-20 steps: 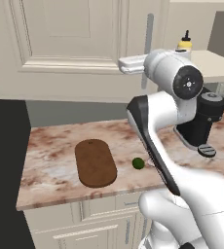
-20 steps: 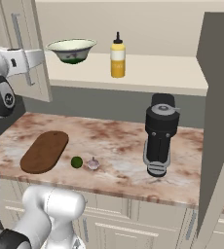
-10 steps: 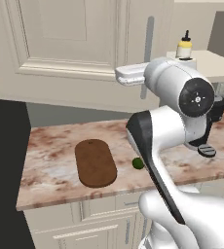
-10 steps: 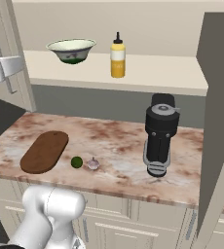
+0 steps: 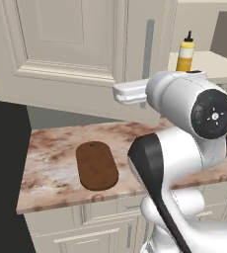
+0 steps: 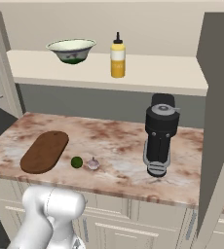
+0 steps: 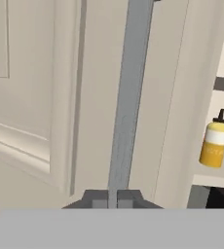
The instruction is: Open the cabinet. Place the bowl and condiment on the counter. Then place the lime and garlic on the cutting board.
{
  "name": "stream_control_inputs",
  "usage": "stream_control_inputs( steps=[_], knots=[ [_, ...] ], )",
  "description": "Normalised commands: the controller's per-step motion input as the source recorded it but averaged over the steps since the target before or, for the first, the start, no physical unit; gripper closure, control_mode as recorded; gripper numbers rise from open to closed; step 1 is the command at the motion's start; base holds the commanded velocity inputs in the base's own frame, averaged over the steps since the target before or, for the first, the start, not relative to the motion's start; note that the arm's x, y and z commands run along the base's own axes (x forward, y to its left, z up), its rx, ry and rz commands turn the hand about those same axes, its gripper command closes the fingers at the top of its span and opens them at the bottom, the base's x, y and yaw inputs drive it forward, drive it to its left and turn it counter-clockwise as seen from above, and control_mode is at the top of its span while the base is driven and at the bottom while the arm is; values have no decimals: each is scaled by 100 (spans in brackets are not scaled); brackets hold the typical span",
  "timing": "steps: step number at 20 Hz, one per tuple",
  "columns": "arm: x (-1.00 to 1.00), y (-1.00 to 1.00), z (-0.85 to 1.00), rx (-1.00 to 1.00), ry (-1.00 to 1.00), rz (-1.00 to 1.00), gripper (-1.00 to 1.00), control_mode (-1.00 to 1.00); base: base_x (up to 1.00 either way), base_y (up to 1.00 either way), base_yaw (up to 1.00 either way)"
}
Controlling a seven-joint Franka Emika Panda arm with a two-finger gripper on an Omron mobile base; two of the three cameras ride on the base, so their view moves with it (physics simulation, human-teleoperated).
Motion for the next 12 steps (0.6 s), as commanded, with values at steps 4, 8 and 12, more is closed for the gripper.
stream_control_inputs(
  steps=[4, 8, 12],
  knots=[
    [-74, 23, -29, -2, 7, 0, 100, -100, 0, 0, 0],
    [-73, 15, -25, 0, 3, 0, 100, -100, 0, 0, 0],
    [-22, -6, -2, 1, 1, 4, -100, -100, 0, 0, 0]
  ],
)
